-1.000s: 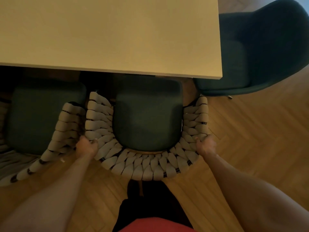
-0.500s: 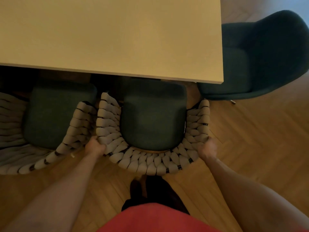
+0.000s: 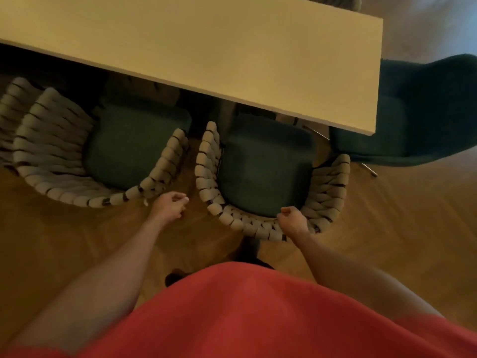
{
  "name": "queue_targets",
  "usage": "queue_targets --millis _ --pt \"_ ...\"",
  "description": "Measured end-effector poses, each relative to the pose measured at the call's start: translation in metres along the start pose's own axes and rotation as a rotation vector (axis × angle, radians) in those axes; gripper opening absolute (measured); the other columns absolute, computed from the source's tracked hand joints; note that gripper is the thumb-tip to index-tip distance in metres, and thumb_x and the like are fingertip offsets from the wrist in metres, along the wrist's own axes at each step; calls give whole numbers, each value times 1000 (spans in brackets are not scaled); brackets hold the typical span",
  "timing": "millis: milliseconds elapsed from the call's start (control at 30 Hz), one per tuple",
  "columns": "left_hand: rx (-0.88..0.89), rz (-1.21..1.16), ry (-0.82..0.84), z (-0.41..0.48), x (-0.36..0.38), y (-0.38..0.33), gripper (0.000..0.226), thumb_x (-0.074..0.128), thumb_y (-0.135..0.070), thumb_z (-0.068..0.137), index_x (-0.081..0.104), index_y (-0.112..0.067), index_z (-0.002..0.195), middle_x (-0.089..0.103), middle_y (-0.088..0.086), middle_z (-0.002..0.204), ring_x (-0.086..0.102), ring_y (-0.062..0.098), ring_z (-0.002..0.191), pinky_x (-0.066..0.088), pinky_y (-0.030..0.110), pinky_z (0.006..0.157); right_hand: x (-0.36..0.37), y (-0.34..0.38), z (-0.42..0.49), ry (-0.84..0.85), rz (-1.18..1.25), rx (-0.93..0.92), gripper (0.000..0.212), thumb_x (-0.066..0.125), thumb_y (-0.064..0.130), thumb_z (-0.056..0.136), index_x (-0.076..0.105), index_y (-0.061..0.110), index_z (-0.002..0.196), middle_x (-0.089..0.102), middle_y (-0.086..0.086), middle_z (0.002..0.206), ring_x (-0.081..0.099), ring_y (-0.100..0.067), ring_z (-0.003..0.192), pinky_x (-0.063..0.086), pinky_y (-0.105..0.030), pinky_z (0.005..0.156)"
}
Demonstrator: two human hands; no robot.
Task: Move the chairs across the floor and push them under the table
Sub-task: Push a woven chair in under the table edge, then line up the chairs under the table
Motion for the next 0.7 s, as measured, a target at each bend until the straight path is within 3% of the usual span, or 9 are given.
queue_targets --millis 167,233,300,400,467,533,567,700 --pt "-12 -146 -51 -16 -84 84 7 67 -16 104 72 -21 103 76 7 110 72 17 91 59 32 70 87 55 -37 79 -42 -24 26 61 26 101 74 19 123 74 -7 115 70 -26 103 60 -39 90" --pt "-15 -186 -74 -29 -122 122 9 65 -9 104 71 -14 109 74 12 112 71 24 93 59 38 78 129 76 -55 115 -56 -34 19 59 30 101 76 23 105 75 -5 103 71 -23 93 61 -38 81" --pt "-17 -236 -106 -37 -164 164 10 64 -3 104 71 -10 103 73 24 116 70 31 89 59 47 91 176 95 -70 141 -59 -31 17 60 36 99 74 26 98 77 -4 101 74 -25 92 64 -46 86" --pt "-46 -231 -181 -50 -232 226 21 63 -3 104 72 -14 88 76 21 111 71 30 83 59 42 91 253 128 -88 215 -53 -93 18 60 30 97 73 24 86 80 -8 97 76 -28 92 64 -49 87" --pt "-48 -220 -241 -59 -275 251 17 63 -9 105 76 -11 93 77 13 106 73 25 81 61 33 82 292 154 -111 234 -62 -113 19 61 30 100 77 20 96 80 -5 95 76 -20 85 65 -40 79" --pt "-33 -240 -296 -64 -314 265 16 62 -13 106 77 -5 107 77 10 106 70 16 76 58 20 63 323 182 -129 239 -48 -159 20 62 30 101 77 17 105 80 -4 96 74 -15 80 63 -31 71" --pt "-22 -260 -310 -65 -330 268 16 62 -15 106 76 -7 111 77 8 107 71 16 78 58 19 63 335 197 -138 239 -50 -181 20 61 29 100 77 17 104 80 -5 96 74 -15 79 62 -31 70" --pt "2 -310 -308 -52 -374 270 12 64 -20 106 75 -22 102 79 1 105 76 22 97 64 41 90 365 246 -141 247 -79 -211 20 62 35 100 74 25 112 77 -3 103 74 -21 96 64 -40 87"
Point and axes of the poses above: each hand's wrist, its own z-axis towards the middle knuckle, its own x-axis out of the palm, y = z × x, the point moved 10 cm from there along z, towards the middle knuckle
